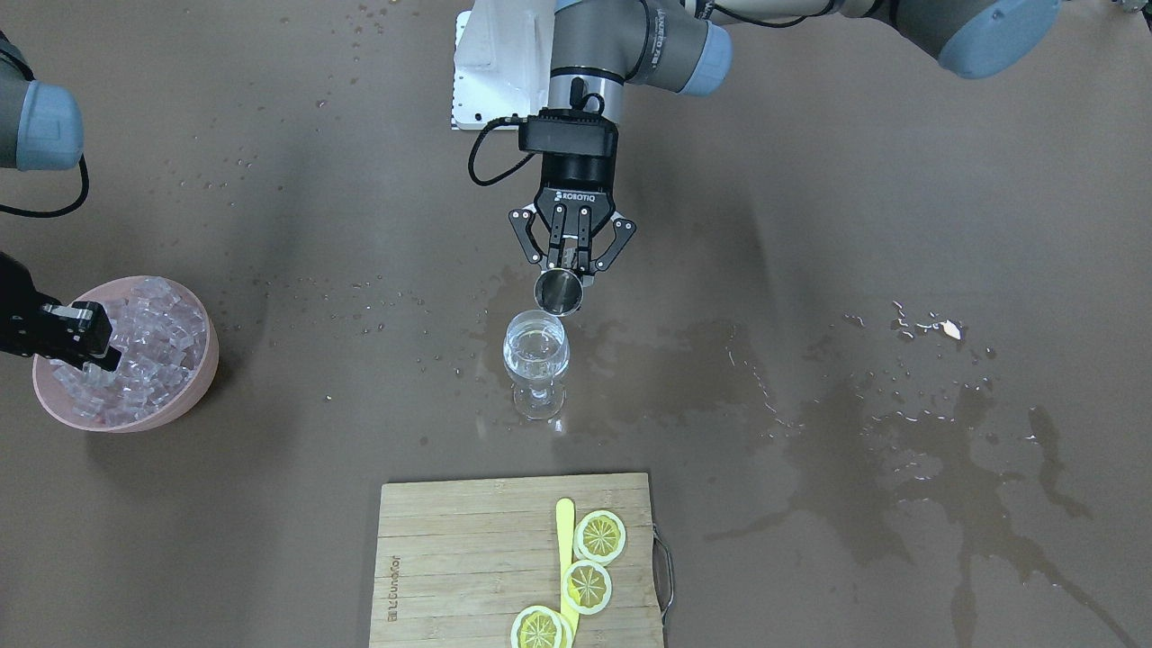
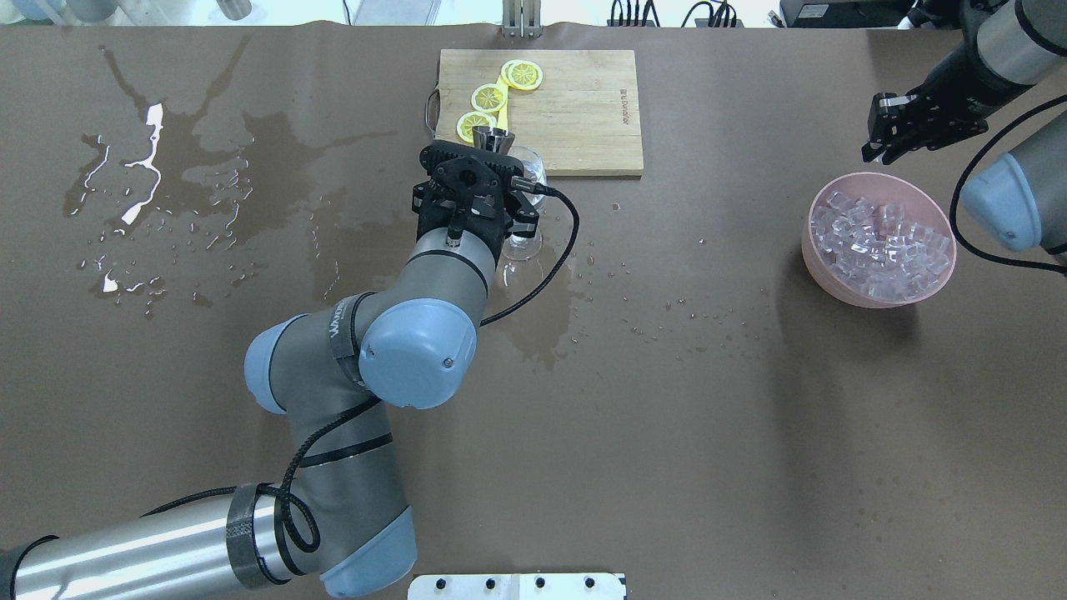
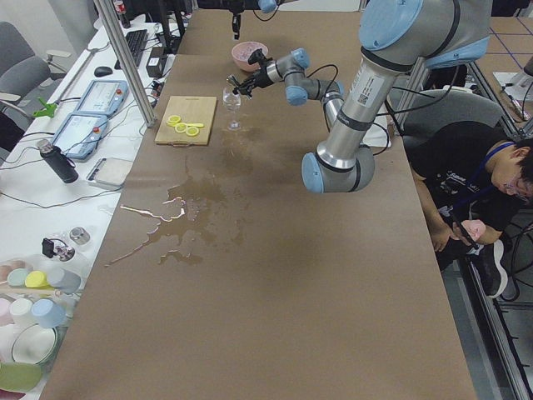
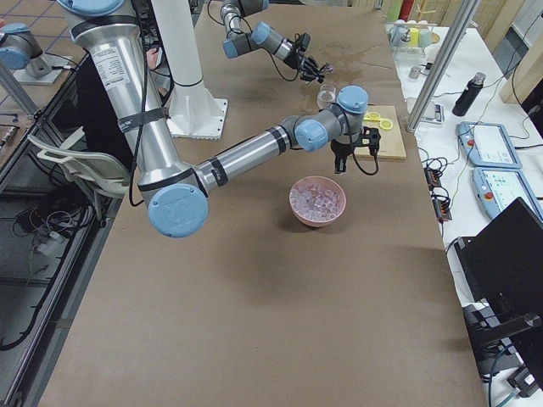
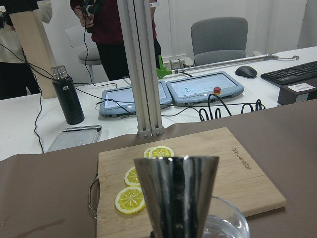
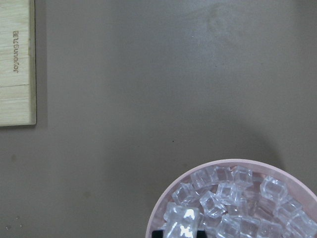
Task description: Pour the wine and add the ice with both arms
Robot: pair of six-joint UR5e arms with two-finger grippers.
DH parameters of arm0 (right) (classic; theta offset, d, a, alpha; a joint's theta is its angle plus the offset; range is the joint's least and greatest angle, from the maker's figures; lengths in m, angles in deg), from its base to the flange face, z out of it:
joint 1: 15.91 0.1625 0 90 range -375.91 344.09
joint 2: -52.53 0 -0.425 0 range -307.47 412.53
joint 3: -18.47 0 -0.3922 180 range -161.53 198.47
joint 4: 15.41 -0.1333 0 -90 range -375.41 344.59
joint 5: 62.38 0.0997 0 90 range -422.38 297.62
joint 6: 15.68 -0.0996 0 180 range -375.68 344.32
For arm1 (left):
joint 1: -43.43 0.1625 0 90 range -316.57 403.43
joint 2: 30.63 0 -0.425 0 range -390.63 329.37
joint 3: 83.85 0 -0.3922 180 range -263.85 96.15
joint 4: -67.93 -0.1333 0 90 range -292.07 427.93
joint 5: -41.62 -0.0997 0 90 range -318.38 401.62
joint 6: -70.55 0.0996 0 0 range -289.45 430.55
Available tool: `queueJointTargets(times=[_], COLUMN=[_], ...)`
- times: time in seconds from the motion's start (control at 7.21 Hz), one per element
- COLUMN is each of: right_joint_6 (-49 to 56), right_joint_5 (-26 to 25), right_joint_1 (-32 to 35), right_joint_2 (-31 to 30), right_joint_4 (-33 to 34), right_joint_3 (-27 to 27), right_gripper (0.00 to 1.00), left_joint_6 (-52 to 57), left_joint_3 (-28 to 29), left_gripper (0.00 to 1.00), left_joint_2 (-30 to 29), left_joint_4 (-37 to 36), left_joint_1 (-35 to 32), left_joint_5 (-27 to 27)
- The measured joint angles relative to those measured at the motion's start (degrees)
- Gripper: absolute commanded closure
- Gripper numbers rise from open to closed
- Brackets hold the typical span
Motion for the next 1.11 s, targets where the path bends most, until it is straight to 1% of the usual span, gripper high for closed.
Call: queueJointTargets(times=[0.83,1.11], right_joint_6=[-0.07,-0.07], right_joint_5=[-0.16,-0.19], right_joint_1=[0.72,0.99], right_joint_2=[0.07,-0.17], right_joint_4=[0.27,0.32], right_joint_3=[0.31,0.32], right_gripper=[1.00,1.00], left_joint_6=[0.00,0.00], left_joint_3=[-0.13,-0.27], left_gripper=[0.75,0.75], left_joint_2=[-0.98,-1.31], left_joint_4=[-4.33,-5.52], left_joint_1=[-0.02,-0.19], left_joint_5=[1.30,2.49])
